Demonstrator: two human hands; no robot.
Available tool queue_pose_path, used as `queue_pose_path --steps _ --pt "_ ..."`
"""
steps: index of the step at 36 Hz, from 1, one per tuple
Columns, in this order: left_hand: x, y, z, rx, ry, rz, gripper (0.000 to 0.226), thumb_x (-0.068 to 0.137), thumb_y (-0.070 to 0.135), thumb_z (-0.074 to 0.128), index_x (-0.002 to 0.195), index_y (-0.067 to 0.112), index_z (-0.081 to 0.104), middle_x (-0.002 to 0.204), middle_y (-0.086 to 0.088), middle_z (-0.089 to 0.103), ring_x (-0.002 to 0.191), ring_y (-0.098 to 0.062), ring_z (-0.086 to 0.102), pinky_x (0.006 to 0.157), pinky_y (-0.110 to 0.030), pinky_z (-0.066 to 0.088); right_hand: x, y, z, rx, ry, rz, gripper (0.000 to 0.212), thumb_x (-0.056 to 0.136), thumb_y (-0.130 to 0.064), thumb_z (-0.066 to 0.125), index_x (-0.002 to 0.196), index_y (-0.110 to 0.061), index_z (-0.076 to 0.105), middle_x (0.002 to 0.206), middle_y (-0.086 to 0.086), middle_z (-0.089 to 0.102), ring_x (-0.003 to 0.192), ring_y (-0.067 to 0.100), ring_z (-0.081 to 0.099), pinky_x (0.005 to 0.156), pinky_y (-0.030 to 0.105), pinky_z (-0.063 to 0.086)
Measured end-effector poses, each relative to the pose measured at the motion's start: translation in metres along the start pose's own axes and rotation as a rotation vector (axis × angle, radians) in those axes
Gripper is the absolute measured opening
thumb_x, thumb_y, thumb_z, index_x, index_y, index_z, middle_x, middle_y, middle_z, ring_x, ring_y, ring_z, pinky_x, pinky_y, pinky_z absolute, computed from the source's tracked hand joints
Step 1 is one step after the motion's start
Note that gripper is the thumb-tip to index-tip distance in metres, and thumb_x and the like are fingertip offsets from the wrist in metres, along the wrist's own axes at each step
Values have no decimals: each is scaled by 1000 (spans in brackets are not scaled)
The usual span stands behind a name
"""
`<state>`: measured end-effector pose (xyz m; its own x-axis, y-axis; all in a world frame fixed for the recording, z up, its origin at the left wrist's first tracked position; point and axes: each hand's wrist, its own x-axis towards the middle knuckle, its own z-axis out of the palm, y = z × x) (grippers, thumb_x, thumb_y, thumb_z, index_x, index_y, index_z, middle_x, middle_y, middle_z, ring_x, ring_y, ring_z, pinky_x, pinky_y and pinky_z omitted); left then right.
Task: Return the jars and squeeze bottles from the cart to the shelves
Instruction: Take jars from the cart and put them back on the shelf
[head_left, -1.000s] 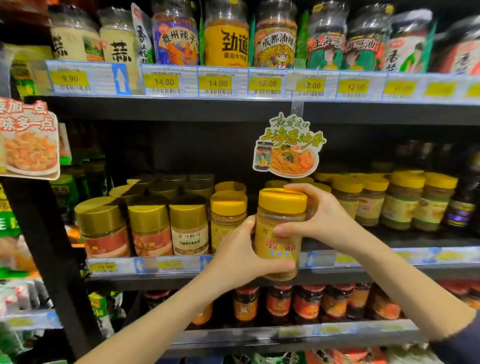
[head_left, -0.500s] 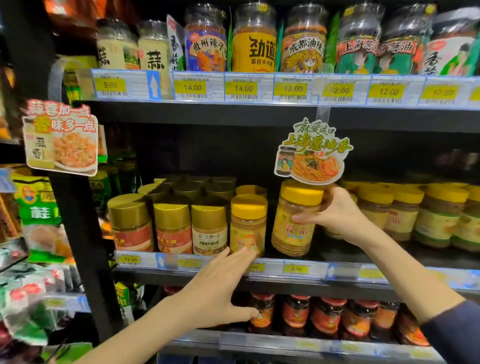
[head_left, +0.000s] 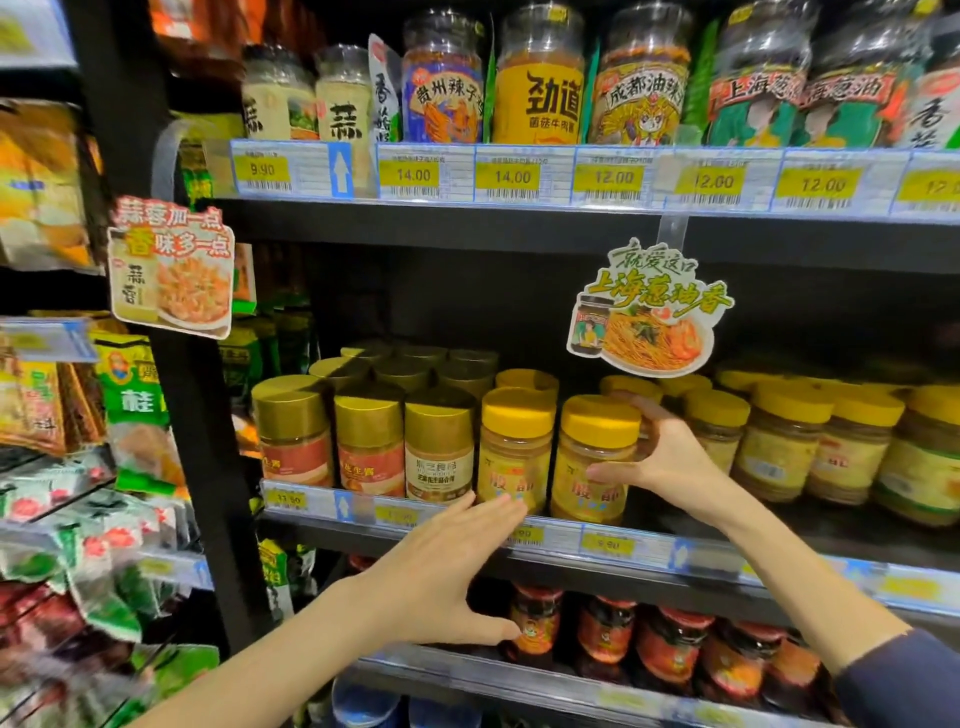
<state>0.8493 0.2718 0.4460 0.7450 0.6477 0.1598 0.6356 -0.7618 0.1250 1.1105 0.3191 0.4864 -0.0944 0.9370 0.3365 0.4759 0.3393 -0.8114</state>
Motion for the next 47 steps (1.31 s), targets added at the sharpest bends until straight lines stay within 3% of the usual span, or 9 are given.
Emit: queue_pose_path --steps 5,8,13,20,24,27,30,38,47 --pt "0 -2 5 24 36 -1 96 81 59 57 149 25 -1 154 18 -6 135 12 -16 107 -9 -18 4 1 0 12 -53 9 84 59 -8 84 127 -25 39 104 -17 57 93 -4 58 68 6 50" --pt "0 -1 7 39 49 -10 96 81 59 57 149 24 0 155 16 -4 136 11 -14 107 -9 -16 3 -2 -1 10 -74 30 82 63 -9 82 128 -27 36 104 -20 54 92 -7 55 65 5 49" --pt "6 4 1 43 36 -53 94 82 56 59 150 20 4 158 8 4 139 4 -4 112 -17 -9 0 -7 -3 -56 -85 65 101 53 -30 82 139 -24 30 116 -10 54 106 9 55 89 25 45" --pt "4 7 -10 39 -22 -48 84 88 40 58 151 19 7 159 5 7 145 -5 5 110 -16 -2 -31 -22 -13 -213 -106 109 99 49 -46 83 134 -15 44 127 0 59 110 13 60 97 39 50" --pt "-12 0 -13 13 -40 -31 78 90 34 58 151 23 9 158 7 11 144 -7 12 114 -22 12 -58 -36 -10 -398 -124 87 84 68 -21 81 139 -11 37 126 -9 49 116 8 49 97 23 40" --pt "-29 -10 -16 15 -61 -19 77 89 35 59 150 22 14 156 6 21 142 -10 22 115 -27 24 -79 -45 6 -560 -105 24 80 73 -22 78 141 -11 36 134 -5 47 128 14 44 103 22 33" --pt "-57 -27 -16 26 -108 -18 77 86 40 61 149 21 19 154 5 28 140 -10 29 112 -27 29 -103 -54 36 -636 -146 28 77 76 -31 75 141 -17 37 145 -1 41 134 15 39 110 29 32" --pt "-186 -92 -24 82 -294 -170 71 87 44 59 146 22 28 149 6 37 133 -13 39 105 -26 34 -124 -87 171 -686 -399 45 69 80 -31 69 140 -15 38 144 0 44 132 12 41 105 20 32" --pt "-380 -175 -28 60 -349 -558 71 82 48 61 143 22 35 139 2 50 119 -18 53 98 -31 45 -96 -147 365 -691 -826 -132 66 88 -36 60 144 -18 31 148 0 36 135 17 36 109 32 34"
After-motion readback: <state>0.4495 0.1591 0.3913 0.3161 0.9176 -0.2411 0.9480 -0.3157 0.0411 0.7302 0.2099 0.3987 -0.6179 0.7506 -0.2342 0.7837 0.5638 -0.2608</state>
